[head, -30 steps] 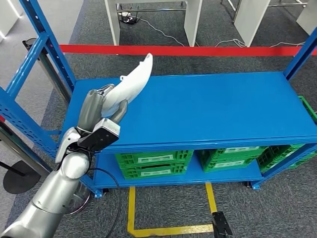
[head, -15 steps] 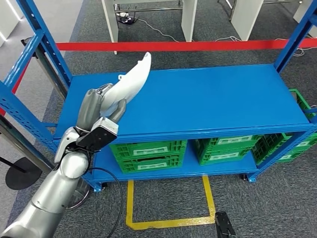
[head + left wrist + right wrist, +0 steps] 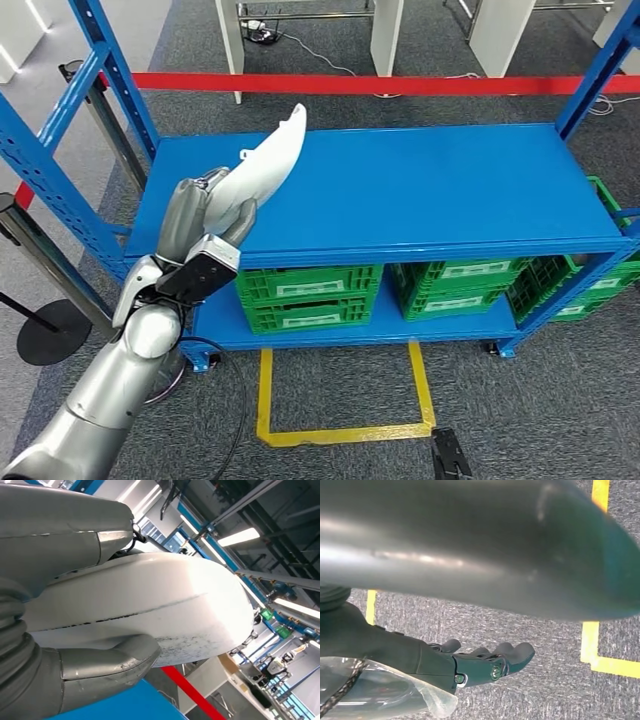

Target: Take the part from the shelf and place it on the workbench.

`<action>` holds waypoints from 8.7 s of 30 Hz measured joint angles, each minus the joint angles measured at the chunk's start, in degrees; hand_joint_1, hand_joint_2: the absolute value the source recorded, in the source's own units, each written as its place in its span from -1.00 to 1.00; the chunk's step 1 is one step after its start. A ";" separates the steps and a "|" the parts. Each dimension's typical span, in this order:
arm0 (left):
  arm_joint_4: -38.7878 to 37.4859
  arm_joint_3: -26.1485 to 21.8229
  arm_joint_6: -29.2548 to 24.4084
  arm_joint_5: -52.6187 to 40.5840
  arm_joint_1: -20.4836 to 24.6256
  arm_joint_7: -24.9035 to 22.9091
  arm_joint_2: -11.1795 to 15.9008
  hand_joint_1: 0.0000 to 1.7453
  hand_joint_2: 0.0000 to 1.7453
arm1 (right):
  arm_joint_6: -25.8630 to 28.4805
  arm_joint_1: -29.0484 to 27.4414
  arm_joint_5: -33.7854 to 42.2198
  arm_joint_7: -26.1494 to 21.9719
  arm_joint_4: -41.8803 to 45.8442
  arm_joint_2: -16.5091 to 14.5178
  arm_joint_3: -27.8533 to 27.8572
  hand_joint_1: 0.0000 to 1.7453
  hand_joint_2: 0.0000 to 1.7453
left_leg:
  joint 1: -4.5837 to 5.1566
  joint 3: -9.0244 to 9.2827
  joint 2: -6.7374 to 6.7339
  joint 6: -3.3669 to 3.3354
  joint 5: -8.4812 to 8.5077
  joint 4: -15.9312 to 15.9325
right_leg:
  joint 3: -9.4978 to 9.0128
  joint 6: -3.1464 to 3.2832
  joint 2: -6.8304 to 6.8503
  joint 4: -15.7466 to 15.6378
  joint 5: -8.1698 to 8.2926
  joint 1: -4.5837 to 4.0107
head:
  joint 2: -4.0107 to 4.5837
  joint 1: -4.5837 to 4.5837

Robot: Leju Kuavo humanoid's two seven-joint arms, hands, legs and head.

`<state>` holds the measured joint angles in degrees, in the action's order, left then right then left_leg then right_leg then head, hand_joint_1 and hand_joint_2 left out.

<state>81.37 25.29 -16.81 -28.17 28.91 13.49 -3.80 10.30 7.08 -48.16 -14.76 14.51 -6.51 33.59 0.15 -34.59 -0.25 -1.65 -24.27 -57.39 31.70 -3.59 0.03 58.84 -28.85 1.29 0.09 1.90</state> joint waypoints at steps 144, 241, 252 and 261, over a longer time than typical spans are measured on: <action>2.51 -5.64 -11.43 9.12 -3.08 6.08 -2.02 1.00 1.00 | -5.54 -0.50 4.44 2.61 -0.48 -0.58 5.17 -1.00 -1.00 | -0.83 1.45 1.74 -0.42 -2.20 -0.31 | 5.55 1.17 -4.02 1.63 1.39 -0.45 | 0.00 -0.03; 1.93 -6.27 -11.41 8.73 -3.48 6.19 -1.45 1.00 1.00 | -6.19 0.26 4.66 2.93 -0.56 -0.50 5.19 -1.00 -1.00 | -0.52 1.53 -0.21 -0.58 -1.52 0.11 | 11.38 0.75 -0.66 12.48 -2.66 -0.74 | 0.00 1.19; 1.76 -6.52 -11.37 8.54 -4.56 6.71 -0.75 1.00 1.00 | -6.12 -0.42 3.99 4.04 -0.71 -0.66 5.18 -1.00 -1.00 | -0.14 1.91 -4.93 1.40 -3.42 -1.26 | 3.12 2.75 1.47 -2.01 3.90 -1.11 | 0.00 1.26; 1.42 -7.58 -11.41 8.94 -5.89 7.13 0.57 1.00 1.00 | -6.14 -0.84 3.68 3.98 -0.87 -1.04 5.18 -1.00 -1.00 | -0.67 -1.09 1.86 1.63 -4.47 -7.87 | 3.11 3.37 -4.70 -1.58 4.11 -0.92 | 0.00 1.08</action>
<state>82.79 17.71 -28.22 -19.23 23.02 20.61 -3.23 4.16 6.24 -44.48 -10.78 13.64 -7.55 38.77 -0.52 -35.68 1.62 -0.02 -28.74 -65.26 34.82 -0.23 -4.68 57.26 -24.75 0.37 0.09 2.98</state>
